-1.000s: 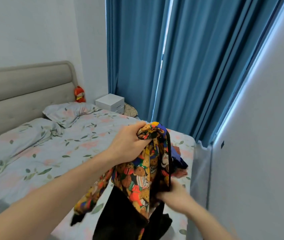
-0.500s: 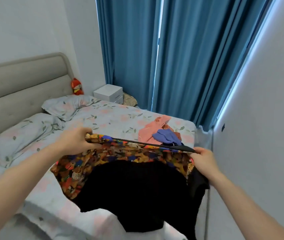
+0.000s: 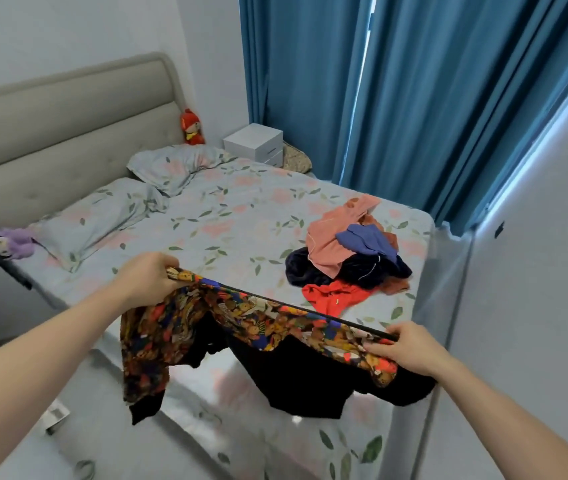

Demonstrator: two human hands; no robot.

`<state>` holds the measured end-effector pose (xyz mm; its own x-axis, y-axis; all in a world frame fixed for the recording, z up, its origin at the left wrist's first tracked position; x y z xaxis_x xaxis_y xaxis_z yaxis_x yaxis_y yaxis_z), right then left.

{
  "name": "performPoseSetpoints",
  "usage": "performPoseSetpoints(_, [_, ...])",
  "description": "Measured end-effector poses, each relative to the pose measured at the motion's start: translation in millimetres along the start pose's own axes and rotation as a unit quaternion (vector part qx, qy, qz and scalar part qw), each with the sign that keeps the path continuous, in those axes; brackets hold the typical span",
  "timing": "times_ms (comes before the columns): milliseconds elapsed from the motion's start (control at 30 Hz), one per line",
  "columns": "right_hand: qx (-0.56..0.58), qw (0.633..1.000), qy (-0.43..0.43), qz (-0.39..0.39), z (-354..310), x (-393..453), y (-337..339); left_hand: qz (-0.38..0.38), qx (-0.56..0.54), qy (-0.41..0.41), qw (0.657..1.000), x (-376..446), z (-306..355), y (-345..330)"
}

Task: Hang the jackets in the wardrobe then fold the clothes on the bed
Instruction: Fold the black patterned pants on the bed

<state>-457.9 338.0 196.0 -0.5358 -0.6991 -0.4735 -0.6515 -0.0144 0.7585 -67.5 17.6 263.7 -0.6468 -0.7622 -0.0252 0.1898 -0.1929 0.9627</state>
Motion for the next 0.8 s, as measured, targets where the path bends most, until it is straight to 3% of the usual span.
performPoseSetpoints(167, [-0.074,0.981,-0.021,-0.178,10.5,-18.0,-67.7,-0.027,0.029,0.0,0.999,0.3,-32.4,-15.6])
performPoseSetpoints(233, [-0.108,0.973,-0.048,-0.196,15.2,-15.6,-94.3,-0.033,0.047,0.008,0.998,8.1,-51.2,-22.4])
performPoseSetpoints(333, [-0.028,0.977,-0.09,-0.192,14.8,-8.9,-126.4,-0.054,0.04,0.016,0.998,25.6,-85.9,-33.9])
performPoseSetpoints(467, [0.193,0.963,-0.166,-0.086,-20.2,-0.3,-149.9,-0.152,0.08,0.01,0.985,60.9,-149.4,-44.5])
performPoseSetpoints(567, [0.3,0.93,-0.202,0.067,-71.4,13.3,-129.7,-0.199,0.133,-0.032,0.97,102.3,-182.3,-41.6])
performPoseSetpoints(667, [0.331,0.899,-0.189,0.214,-125.6,31.8,-70.9,-0.168,0.155,-0.09,0.969,157.0,-177.9,-18.1])
performPoseSetpoints(800, [0.311,0.857,-0.142,0.386,-192.4,36.6,54.5,-0.047,0.108,-0.119,0.986,248.5,-139.3,41.1])
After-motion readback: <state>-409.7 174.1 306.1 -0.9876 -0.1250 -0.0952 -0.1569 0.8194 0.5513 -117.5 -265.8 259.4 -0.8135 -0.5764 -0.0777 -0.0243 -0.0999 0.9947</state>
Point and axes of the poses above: each hand's wrist, its own x-axis towards the middle knuckle, its own y-axis out of the back of the hand, z = x × y, the point moved 2 cm from there along x, towards the middle knuckle, and after that the axes turned 6 degrees about -y, right-handed, at the moved point
